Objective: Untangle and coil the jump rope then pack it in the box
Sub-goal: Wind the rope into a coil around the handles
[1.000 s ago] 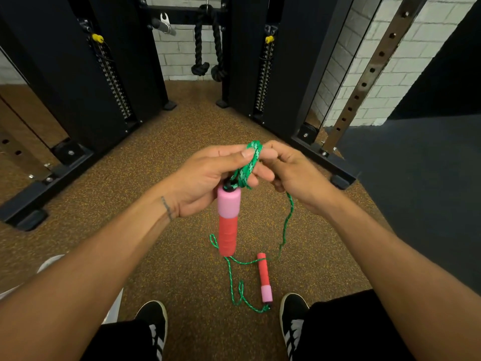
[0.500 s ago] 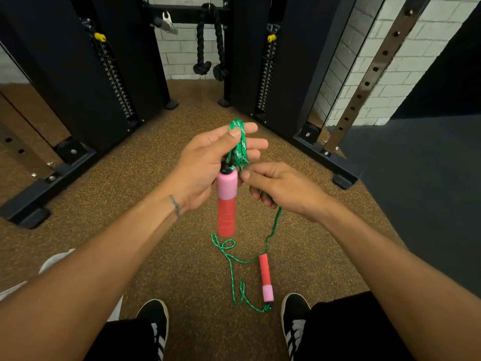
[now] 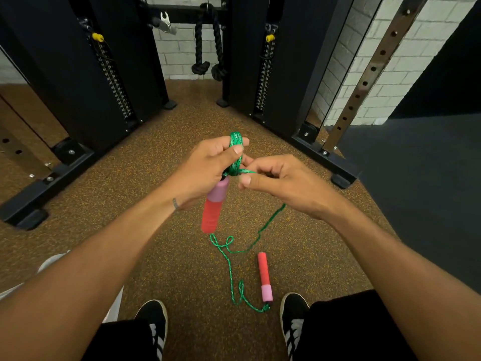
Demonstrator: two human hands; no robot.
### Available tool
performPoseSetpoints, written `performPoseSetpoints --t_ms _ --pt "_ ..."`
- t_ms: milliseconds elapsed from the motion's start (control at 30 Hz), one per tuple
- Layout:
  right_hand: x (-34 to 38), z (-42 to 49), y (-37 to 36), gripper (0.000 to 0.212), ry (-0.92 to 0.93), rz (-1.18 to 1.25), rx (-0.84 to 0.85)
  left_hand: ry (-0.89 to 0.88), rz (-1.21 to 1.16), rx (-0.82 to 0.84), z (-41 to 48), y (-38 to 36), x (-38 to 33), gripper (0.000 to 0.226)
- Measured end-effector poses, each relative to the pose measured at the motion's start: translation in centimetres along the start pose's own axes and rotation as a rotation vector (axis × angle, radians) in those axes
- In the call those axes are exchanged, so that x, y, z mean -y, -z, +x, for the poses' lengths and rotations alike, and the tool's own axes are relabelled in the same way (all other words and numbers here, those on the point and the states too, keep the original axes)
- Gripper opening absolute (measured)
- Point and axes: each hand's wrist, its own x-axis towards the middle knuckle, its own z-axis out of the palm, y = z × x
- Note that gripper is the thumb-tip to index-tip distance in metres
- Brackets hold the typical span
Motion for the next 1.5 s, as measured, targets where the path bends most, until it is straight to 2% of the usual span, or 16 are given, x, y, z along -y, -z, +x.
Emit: performPoseSetpoints --t_ms 67,133,333,467,667,833,1100,1300,1400,1500 --pt "0.0 0.1 0.0 0.019 0.041 0.002 -0.064 0.006 0.098 0.01 0.0 0.2 0.1 0.034" --pt "0.1 0.0 0.4 0.018 0.093 0.05 -0.129 0.02 0.096 0.079 -0.1 0.2 0.0 0.031" --pt "-0.2 0.5 0.8 0.013 0.143 0.075 -0.277 0.123 -0.217 0.238 -0.3 -0.4 -0.2 0.029" --pt "-0.5 0.6 1.0 0.014 0.111 0.137 -0.314 0.125 -0.377 0.259 -0.4 -0.3 -0.6 0.033" --pt "-0.9 1.2 1.0 0.015 0.036 0.118 -0.326 0.115 -0.364 0.342 -0.5 0.2 -0.4 0.037" --pt "-0.9 1.2 0.8 0.017 -0.036 0.254 -0.3 0.117 -0.387 0.344 -0.7 0.2 -0.5 0.035" --pt "-1.1 1.1 0.4 0.02 -0.122 0.287 -0.216 0.115 -0.526 0.263 -0.9 -0.4 -0.9 0.035" --pt "-1.5 1.2 -0.8 0.02 -0.188 0.068 -0.129 0.136 -0.68 0.098 -0.9 -1.0 -1.2 0.032" --pt "-1.2 1.2 -0.9 0.023 -0.184 0.064 -0.141 0.095 -0.647 -0.019 -0.6 -1.2 -1.0 0.029" --pt "-1.0 1.1 -0.7 0.025 -0.183 0.019 -0.14 0.08 -0.618 -0.066 -0.5 -1.4 -1.0 0.031"
